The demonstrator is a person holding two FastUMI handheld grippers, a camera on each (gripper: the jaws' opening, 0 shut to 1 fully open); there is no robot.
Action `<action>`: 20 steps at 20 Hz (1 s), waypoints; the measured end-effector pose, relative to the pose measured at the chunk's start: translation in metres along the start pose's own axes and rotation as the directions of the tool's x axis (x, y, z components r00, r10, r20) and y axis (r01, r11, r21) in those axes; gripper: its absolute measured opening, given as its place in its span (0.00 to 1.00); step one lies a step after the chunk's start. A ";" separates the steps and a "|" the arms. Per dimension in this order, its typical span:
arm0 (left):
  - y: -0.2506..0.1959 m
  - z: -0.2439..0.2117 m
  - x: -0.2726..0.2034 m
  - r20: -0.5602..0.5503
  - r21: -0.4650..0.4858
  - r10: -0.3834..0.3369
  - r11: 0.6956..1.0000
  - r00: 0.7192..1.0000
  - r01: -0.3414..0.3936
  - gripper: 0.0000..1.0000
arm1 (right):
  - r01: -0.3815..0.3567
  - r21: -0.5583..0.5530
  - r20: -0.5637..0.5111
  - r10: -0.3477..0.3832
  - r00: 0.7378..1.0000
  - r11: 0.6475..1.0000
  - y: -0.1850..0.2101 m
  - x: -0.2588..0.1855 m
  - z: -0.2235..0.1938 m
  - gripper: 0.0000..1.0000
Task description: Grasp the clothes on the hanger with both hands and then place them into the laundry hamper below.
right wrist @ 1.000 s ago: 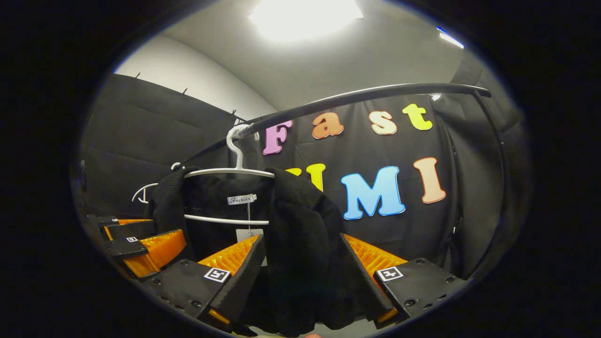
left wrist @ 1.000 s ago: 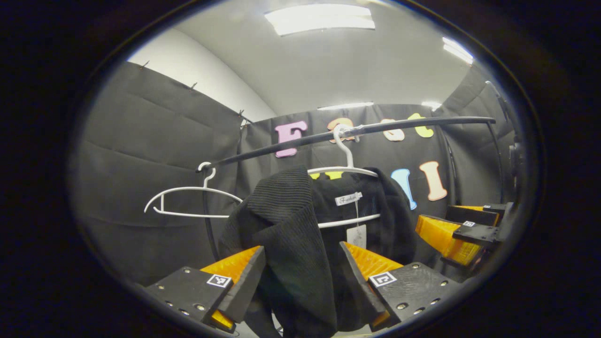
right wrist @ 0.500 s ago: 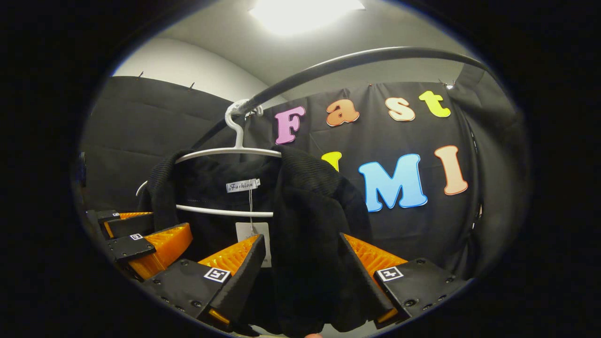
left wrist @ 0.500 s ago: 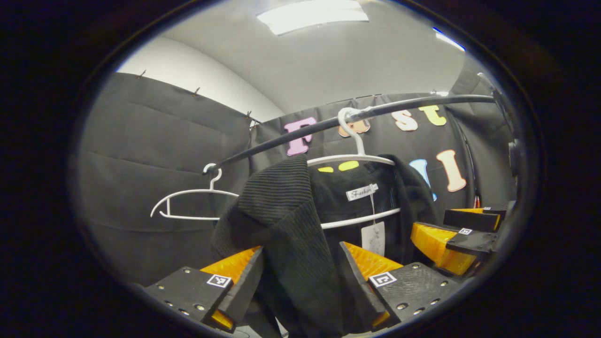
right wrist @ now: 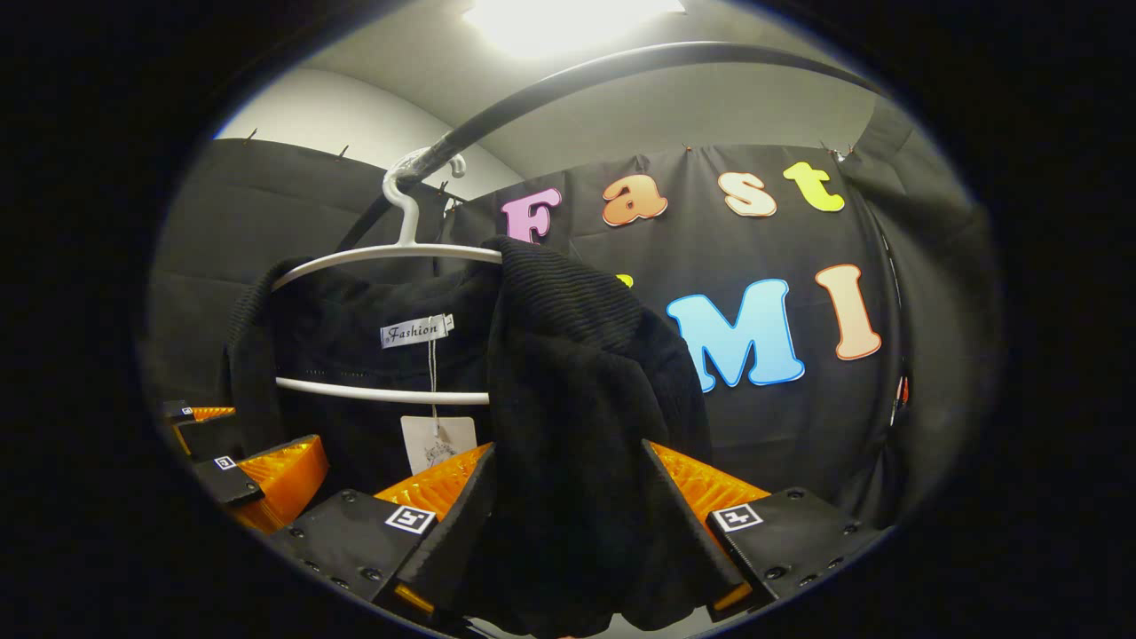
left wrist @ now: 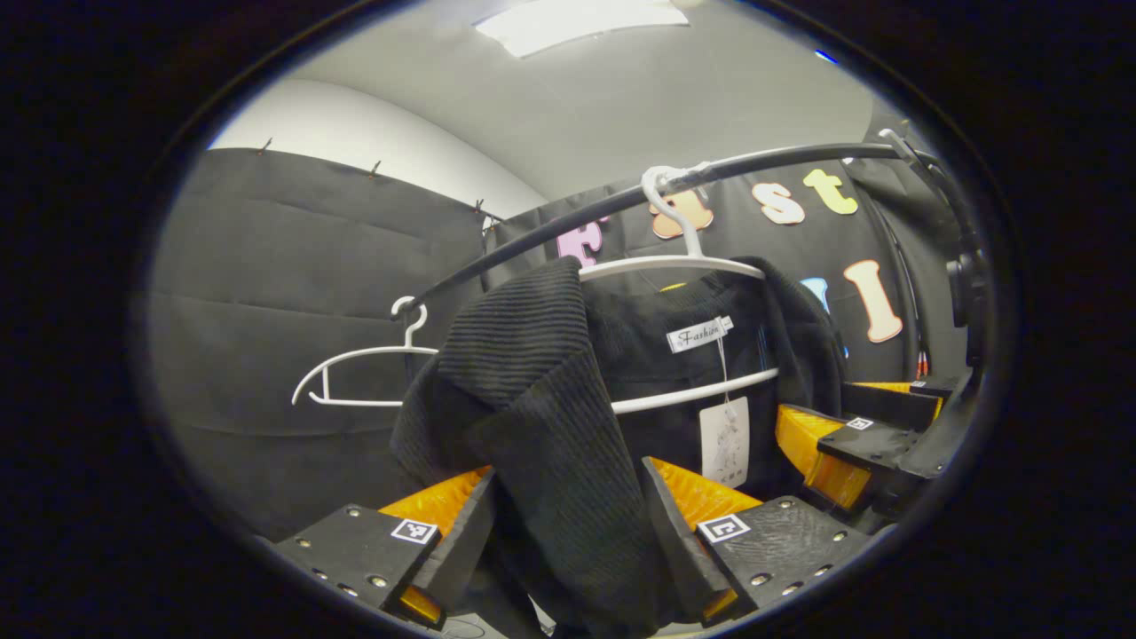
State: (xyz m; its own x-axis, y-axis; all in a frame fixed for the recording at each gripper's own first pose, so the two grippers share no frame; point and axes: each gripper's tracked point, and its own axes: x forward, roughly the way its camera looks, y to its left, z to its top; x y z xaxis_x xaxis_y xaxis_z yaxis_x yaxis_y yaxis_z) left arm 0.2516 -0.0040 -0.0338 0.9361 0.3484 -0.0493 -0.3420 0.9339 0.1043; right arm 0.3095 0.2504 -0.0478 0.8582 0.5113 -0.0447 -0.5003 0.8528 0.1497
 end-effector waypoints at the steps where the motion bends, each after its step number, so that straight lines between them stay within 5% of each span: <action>1: 0.000 -0.003 0.002 -0.009 -0.005 0.004 1.000 1.000 -0.004 0.85 | 0.010 0.008 0.001 -0.010 1.000 1.000 -0.002 0.003 0.000 1.00; 6: 0.007 -0.016 0.007 -0.041 -0.048 0.036 0.998 0.999 -0.038 0.57 | 0.039 0.021 -0.007 -0.039 0.999 0.999 -0.006 0.015 -0.002 0.65; 9: 0.006 -0.023 0.008 -0.067 -0.040 0.004 0.999 0.998 -0.006 0.59 | 0.145 -0.039 0.033 -0.144 0.989 0.989 -0.028 0.009 0.007 0.11; 11: 0.012 -0.023 0.007 -0.066 -0.028 0.002 1.000 0.998 -0.004 0.57 | 0.141 -0.064 0.052 -0.138 0.989 0.988 -0.024 0.007 0.011 0.09; 14: 0.010 -0.023 0.007 -0.070 -0.016 -0.029 0.999 0.997 0.028 0.17 | 0.166 -0.095 0.090 -0.158 0.983 0.982 -0.032 0.007 0.018 0.01; 17: 0.014 -0.021 0.001 -0.058 -0.013 -0.052 0.999 0.997 0.051 0.02 | 0.195 -0.124 0.110 -0.182 0.977 0.973 -0.038 0.004 0.025 0.01; 20: 0.023 -0.011 -0.004 -0.028 -0.023 -0.061 0.998 0.998 0.060 0.01 | 0.228 -0.116 0.136 -0.212 0.968 0.967 -0.048 0.000 0.035 0.01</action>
State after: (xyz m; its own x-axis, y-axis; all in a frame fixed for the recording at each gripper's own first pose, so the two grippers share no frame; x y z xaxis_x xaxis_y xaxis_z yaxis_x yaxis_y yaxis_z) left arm 0.2394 0.0169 -0.0422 0.9525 0.2931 -0.0831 -0.2870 0.9547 0.0779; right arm 0.3373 0.2057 -0.0209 0.9522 0.2996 0.0596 -0.3012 0.9533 0.0201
